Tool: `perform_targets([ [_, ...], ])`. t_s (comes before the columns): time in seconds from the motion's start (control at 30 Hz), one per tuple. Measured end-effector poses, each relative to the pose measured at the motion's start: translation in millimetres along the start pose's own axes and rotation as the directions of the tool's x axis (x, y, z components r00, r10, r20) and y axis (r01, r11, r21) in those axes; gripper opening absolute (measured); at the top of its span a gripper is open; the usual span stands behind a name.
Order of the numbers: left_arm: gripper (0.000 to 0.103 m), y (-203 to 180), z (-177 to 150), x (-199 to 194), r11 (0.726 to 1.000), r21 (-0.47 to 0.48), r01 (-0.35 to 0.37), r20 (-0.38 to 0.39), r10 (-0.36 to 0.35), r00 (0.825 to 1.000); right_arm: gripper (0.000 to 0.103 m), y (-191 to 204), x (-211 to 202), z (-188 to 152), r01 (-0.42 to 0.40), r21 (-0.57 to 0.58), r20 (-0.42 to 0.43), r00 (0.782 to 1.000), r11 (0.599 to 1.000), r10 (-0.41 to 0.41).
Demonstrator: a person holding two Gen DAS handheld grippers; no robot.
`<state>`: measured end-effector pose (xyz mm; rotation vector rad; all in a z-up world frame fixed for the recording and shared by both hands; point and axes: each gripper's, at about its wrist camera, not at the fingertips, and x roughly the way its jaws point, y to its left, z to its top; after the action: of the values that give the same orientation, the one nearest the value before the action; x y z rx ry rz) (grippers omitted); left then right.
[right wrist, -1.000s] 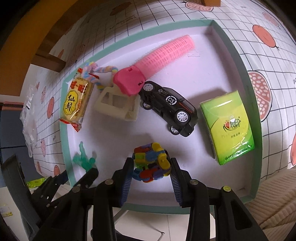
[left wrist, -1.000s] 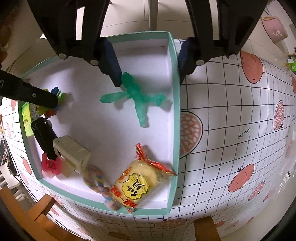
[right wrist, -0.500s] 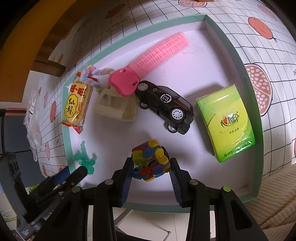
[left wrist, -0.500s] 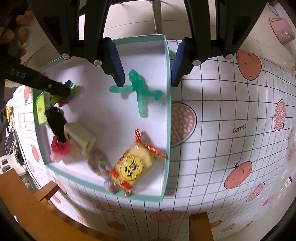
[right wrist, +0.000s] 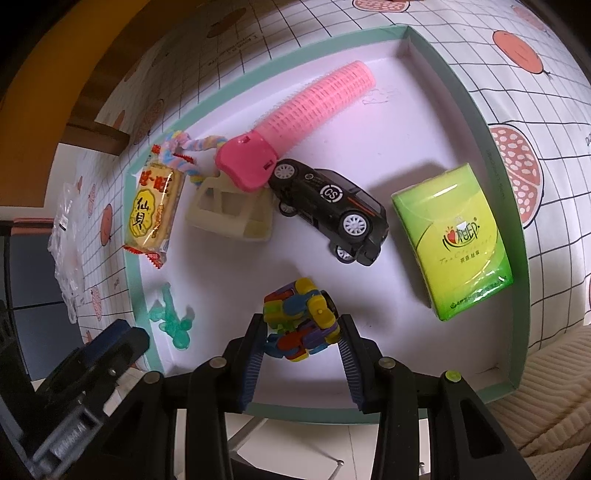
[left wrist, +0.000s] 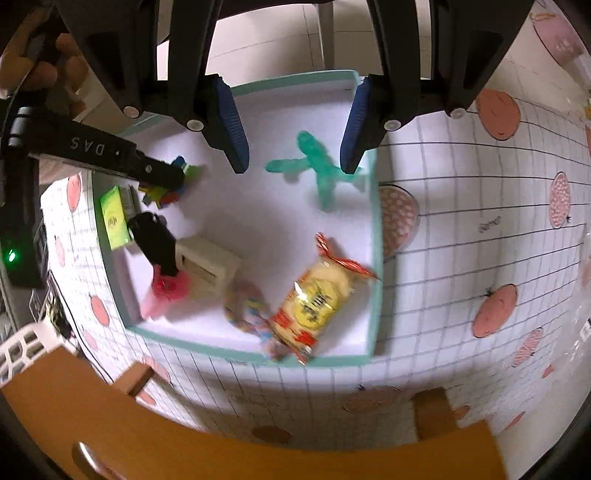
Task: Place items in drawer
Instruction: 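Grasp the green toy figure with the left tool while the right tool holds the cube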
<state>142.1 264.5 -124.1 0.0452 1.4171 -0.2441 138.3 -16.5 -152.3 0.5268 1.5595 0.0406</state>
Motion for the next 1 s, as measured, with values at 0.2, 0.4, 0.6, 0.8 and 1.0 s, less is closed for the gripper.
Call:
perform_targets([
  [0.2, 0.053, 3, 3, 25, 0.997, -0.015, -0.079, -0.041, 0.078, 0.996, 0.042, -1, 0, 0, -0.01, 0.007, -0.001, 1.0, 1.0, 0.01],
  [0.4, 0.052, 11, 15, 28, 0.994, -0.08, -0.075, -0.014, 0.074, 0.997, 0.042, -1, 1, 1, -0.01, 0.002, -0.007, 1.0, 1.0, 0.01],
  [0.6, 0.052, -2, 17, 29, 0.993, -0.06, -0.099, -0.006, 0.099, 0.995, 0.042, -1, 2, 1, -0.017, 0.007, -0.007, 1.0, 1.0, 0.017],
  [0.8, 0.052, -18, 25, 36, 0.995, -0.095, -0.037, 0.005, 0.037, 0.999, 0.042, -3, 1, 1, -0.023, 0.009, -0.008, 1.0, 1.0, 0.023],
  [1.0, 0.052, -13, 30, 35, 0.99, -0.125, -0.069, 0.034, 0.074, 0.997, 0.042, -4, 1, 1, -0.024, 0.008, -0.01, 1.0, 1.0, 0.024],
])
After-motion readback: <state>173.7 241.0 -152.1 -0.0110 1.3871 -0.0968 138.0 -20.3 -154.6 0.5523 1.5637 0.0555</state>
